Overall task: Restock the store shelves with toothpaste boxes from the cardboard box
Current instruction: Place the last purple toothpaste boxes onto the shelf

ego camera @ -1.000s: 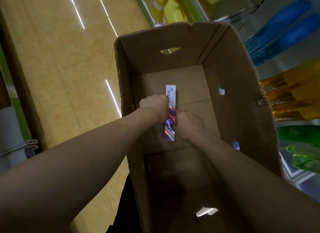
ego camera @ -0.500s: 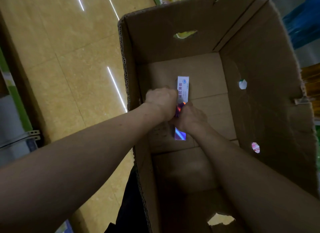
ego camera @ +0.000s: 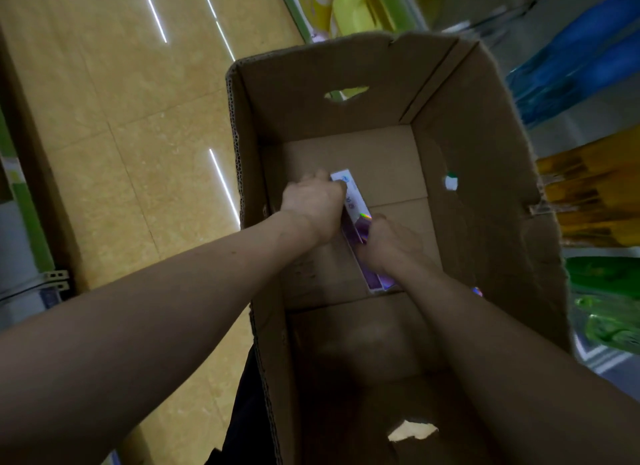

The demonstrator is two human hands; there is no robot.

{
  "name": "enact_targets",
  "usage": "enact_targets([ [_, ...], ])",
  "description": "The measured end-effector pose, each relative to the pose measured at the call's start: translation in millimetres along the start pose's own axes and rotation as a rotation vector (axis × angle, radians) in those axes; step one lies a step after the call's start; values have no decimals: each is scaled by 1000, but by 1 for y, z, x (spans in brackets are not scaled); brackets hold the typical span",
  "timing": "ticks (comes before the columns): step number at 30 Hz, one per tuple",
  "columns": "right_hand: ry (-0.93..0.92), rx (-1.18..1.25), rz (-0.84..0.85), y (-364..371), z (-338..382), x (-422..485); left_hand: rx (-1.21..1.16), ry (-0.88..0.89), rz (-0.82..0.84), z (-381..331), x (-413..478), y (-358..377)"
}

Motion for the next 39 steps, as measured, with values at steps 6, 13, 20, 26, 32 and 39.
enact_targets([
  [6,-100,-63,-59,-55,-9,-37,4,17,-108,-22,-8,-43],
  [13,-233,-192,-215,-137,-7,-74,93,30,-197,-42,-33,-104],
  [20,-393,-220,-364,-205,-11,-120,69,-2,-266,-41,-72,-169],
  [26,-510,-266,-493,-265,3,-163,122,-26,-311,-36,-116,-235],
  [32,-634,-290,-619,-326,33,-215,177,-105,-433,-28,-168,-308],
  [39,-808,-323,-734,-376,80,-290,196,-204,-612,-8,-249,-371],
])
Point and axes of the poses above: each hand's wrist, its own x-axis towards the middle knuckle, its own y-axis out of the palm, z = x × y, the point moved 7 cm from there along x, towards the middle knuckle, and after that the axes turned 3 degrees about -z, right-handed, at the moved point
